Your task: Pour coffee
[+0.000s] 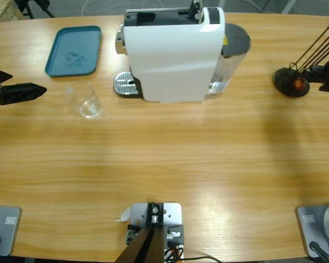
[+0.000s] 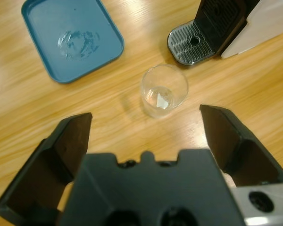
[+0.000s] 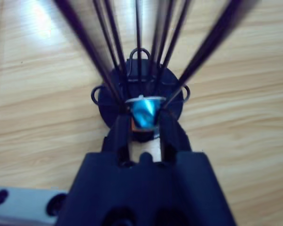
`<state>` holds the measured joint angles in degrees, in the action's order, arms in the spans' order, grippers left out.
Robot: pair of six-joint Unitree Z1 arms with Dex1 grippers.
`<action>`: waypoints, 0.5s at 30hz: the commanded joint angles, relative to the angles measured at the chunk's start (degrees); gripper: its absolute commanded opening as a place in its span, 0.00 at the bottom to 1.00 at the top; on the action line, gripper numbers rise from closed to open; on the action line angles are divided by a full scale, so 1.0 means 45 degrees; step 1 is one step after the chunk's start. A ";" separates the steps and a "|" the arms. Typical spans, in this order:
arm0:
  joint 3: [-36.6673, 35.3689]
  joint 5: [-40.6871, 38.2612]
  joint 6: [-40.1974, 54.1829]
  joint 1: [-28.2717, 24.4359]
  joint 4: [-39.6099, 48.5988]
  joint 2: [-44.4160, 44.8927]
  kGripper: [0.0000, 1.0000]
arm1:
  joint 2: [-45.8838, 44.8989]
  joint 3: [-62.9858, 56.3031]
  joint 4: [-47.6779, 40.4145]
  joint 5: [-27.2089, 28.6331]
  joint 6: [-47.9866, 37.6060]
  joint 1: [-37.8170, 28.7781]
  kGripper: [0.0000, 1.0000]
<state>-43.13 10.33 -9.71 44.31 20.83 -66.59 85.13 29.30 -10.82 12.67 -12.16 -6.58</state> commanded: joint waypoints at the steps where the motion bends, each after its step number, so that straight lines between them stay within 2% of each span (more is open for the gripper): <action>1: 0.0533 0.0165 -0.0029 0.0123 -0.0175 -0.0418 0.99 | -0.1768 0.1696 0.2654 0.0309 0.0108 0.0115 0.00; 6: 0.0540 0.0165 -0.0029 0.0123 -0.0175 -0.0399 0.99 | -0.2198 0.2485 0.3767 0.0313 0.0183 0.0107 0.00; 7: 0.0540 0.0165 -0.0029 0.0115 -0.0175 -0.0395 0.99 | -0.2198 0.2473 0.3799 0.0320 0.0175 0.0095 0.09; 8: 0.0540 0.0165 -0.0029 0.0115 -0.0175 -0.0379 0.99 | -0.2229 0.2462 0.3806 0.0371 0.0140 0.0095 0.27; 9: 0.0540 0.0165 -0.0033 0.0119 -0.0175 -0.0379 0.99 | -0.2265 0.2399 0.3775 0.0406 0.0097 0.0095 0.32; 15: 0.0540 0.0126 -0.0029 0.0119 -0.0195 -0.0418 0.99 | -0.2319 0.0833 0.2693 0.0524 -0.0091 0.0095 0.32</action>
<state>-43.06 10.33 -9.71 44.31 20.81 -66.75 76.16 39.88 5.12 13.97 -11.96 -6.57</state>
